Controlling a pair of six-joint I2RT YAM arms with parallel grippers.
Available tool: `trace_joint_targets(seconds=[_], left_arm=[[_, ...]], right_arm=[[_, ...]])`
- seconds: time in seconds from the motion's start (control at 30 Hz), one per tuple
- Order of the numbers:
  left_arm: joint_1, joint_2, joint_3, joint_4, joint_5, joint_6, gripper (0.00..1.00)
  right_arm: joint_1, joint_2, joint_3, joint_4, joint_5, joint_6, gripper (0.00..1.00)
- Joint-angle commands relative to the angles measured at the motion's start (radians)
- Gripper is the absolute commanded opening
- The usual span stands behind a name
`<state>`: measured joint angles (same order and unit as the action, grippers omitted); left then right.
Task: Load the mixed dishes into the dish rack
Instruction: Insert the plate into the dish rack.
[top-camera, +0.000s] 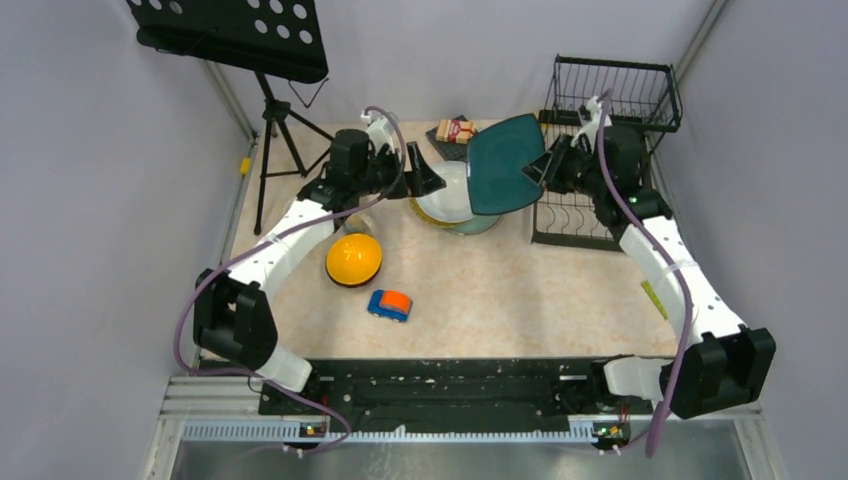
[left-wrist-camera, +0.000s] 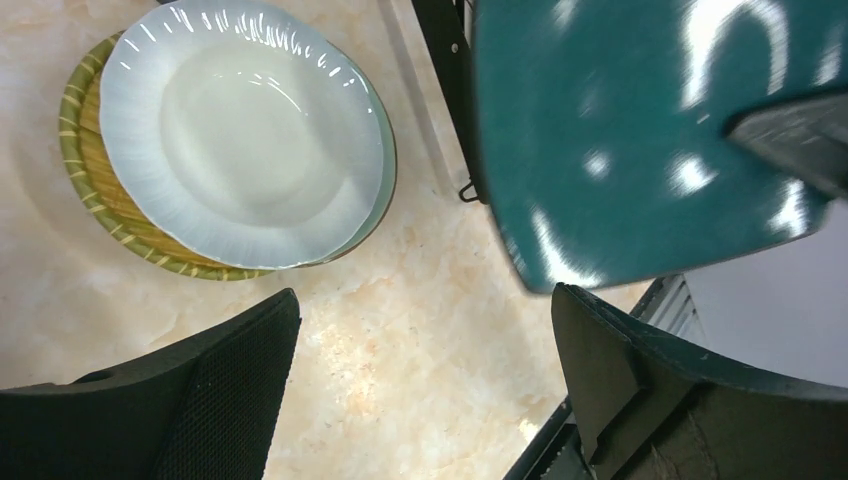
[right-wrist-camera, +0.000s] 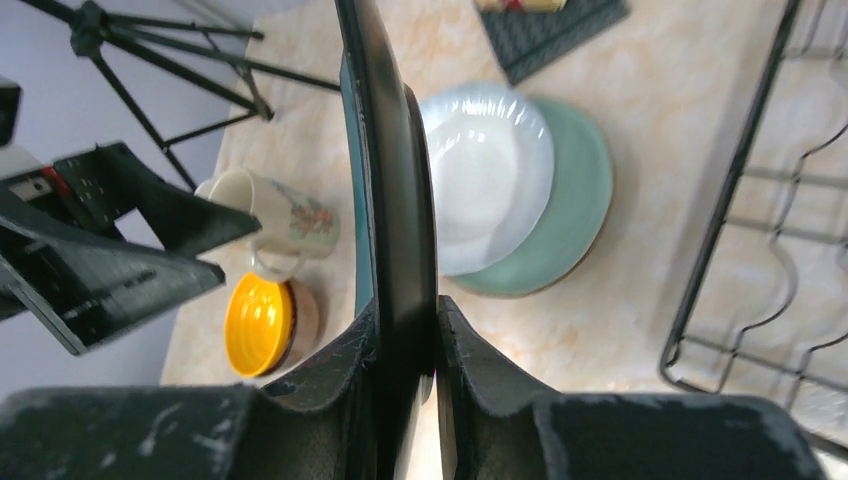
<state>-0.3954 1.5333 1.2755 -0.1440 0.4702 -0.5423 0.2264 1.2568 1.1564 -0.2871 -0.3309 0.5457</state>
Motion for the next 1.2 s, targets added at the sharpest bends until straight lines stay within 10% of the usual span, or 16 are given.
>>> trace_joint_targets(seconds=[0.0, 0.8, 1.17], left_arm=[[0.000, -0.054, 0.038, -0.022, -0.015, 0.078, 0.99], [0.015, -0.108, -0.008, -0.032, -0.043, 0.120, 0.99], [0.030, -0.136, -0.030, -0.031, -0.047, 0.131, 0.99]], right_arm=[[0.003, -0.060, 0.199, -0.018, 0.111, -0.135, 0.00], [-0.029, 0.115, 0.655, -0.013, 0.749, -0.503, 0.00], [-0.139, 0.283, 0.899, -0.048, 0.767, -0.626, 0.00]])
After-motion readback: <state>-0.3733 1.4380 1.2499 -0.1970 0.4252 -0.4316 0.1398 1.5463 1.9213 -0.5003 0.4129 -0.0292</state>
